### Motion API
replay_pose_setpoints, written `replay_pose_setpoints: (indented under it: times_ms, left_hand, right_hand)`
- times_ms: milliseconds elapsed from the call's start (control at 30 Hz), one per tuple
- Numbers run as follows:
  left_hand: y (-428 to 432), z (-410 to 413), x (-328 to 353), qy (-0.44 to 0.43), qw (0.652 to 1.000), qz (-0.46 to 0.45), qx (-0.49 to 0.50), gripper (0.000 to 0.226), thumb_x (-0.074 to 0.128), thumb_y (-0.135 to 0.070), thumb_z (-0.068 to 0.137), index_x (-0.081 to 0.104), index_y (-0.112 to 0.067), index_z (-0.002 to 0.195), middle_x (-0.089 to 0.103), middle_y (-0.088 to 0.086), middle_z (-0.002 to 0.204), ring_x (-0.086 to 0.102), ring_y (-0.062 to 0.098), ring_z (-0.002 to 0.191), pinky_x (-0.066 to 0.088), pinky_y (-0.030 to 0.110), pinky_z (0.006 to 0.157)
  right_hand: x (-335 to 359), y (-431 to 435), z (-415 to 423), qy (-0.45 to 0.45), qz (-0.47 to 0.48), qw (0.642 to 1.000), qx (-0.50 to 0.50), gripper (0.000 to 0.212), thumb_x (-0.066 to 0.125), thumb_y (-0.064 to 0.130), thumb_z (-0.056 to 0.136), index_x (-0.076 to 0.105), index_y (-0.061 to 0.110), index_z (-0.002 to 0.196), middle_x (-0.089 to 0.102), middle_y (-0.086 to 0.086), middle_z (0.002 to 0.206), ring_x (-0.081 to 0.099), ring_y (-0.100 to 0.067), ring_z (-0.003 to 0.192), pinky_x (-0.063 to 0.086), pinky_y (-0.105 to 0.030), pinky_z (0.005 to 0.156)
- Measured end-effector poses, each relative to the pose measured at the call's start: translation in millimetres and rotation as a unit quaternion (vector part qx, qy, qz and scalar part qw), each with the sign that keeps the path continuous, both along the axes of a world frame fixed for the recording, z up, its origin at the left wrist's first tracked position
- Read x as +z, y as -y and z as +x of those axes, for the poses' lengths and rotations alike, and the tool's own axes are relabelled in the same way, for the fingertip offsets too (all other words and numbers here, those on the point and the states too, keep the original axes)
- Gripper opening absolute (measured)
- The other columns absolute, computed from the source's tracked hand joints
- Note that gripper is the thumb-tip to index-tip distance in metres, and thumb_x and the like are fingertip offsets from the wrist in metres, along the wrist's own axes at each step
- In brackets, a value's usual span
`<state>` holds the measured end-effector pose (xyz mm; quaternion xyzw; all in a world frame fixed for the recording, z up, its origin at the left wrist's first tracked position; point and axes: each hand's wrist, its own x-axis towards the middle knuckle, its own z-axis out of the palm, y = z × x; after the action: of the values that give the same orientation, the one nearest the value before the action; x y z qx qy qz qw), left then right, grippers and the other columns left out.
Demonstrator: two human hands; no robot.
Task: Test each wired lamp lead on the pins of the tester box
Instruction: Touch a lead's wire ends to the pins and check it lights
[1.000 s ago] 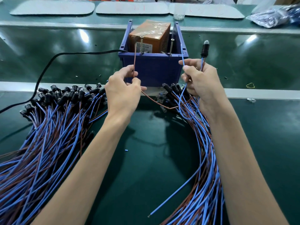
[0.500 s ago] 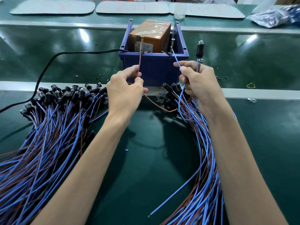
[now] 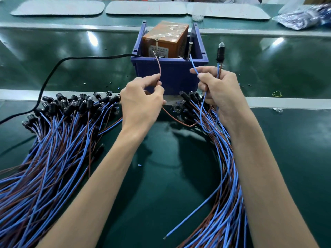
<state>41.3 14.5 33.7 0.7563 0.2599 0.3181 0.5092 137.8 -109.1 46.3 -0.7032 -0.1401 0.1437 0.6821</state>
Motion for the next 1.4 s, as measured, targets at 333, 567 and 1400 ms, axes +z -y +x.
replay_pose_setpoints:
  times_ms: [333,567,1400]
  left_hand:
    - [4.3,1.1,-0.2,0.003,1.0,0.0,-0.014,0.031,0.058,-0.007,0.085,0.072,-0.019,0.11,0.07,-0.003,0.097,0.067,0.004,0.053,0.056,0.02,0.067]
    - [4.4,1.8,-0.8,0.004,1.0,-0.004,-0.018,0.031,0.057,-0.006,0.085,0.072,-0.018,0.111,0.07,-0.004,0.097,0.066,0.004,0.053,0.052,0.014,0.061]
    - [-1.6,1.6,2.0,0.017,1.0,0.001,-0.01,0.026,0.053,-0.006,0.084,0.064,-0.023,0.102,0.064,-0.016,0.088,0.067,0.006,0.051,0.051,0.017,0.06]
  right_hand:
    - [1.1,0.5,-1.0,0.003,-0.007,1.0,0.001,0.025,0.048,0.005,0.094,0.07,0.016,0.091,0.039,0.006,0.051,0.027,-0.002,0.037,0.021,-0.012,0.036]
    - [2.3,0.2,-1.6,0.005,-0.004,1.0,0.007,0.024,0.047,0.004,0.094,0.069,0.014,0.094,0.037,0.004,0.053,0.027,-0.002,0.037,0.021,-0.011,0.037]
    - [4.1,-0.7,-4.4,0.006,0.009,1.0,0.019,0.023,0.049,0.003,0.094,0.07,0.009,0.099,0.035,0.002,0.055,0.028,-0.002,0.034,0.02,-0.011,0.036]
